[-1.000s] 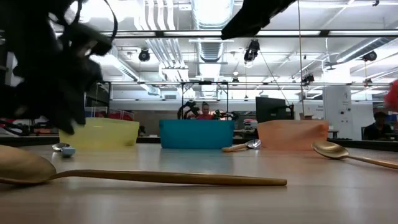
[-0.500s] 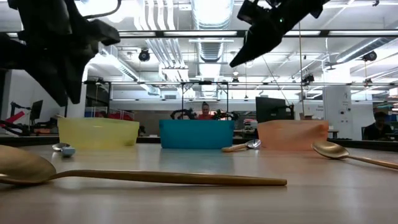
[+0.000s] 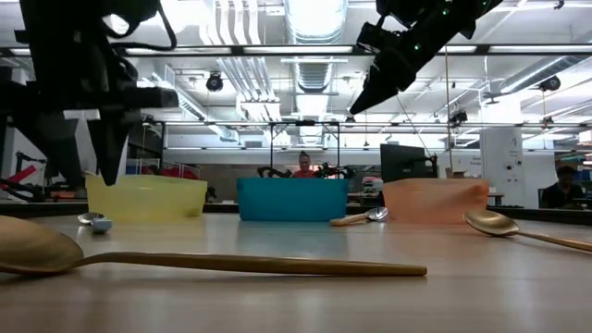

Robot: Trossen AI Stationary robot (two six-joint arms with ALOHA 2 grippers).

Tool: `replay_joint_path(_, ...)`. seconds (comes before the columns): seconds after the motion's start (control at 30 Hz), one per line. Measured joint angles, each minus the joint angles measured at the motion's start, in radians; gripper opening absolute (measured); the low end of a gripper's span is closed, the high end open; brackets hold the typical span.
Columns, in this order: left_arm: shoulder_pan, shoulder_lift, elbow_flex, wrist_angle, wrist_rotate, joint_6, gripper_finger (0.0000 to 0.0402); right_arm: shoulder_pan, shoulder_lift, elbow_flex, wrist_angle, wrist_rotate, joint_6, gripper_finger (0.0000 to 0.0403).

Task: Sort silverware by color (type)
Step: Put the blue spoon into the blue bin

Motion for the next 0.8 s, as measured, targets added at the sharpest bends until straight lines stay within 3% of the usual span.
replay_joint_path(0.2, 0.008, 0.084, -0.001, 0.005, 0.001, -0.027, 0.0179, -0.006, 0.0, 0.0, 0.002, 0.0, -0.021, 0.0176)
replay_joint_path(0.8, 0.013, 0.198, -0.001, 0.095, -0.024, -0.048, 0.0174, -0.036, 0.0, 0.0, 0.021, -0.001, -0.035, 0.0176)
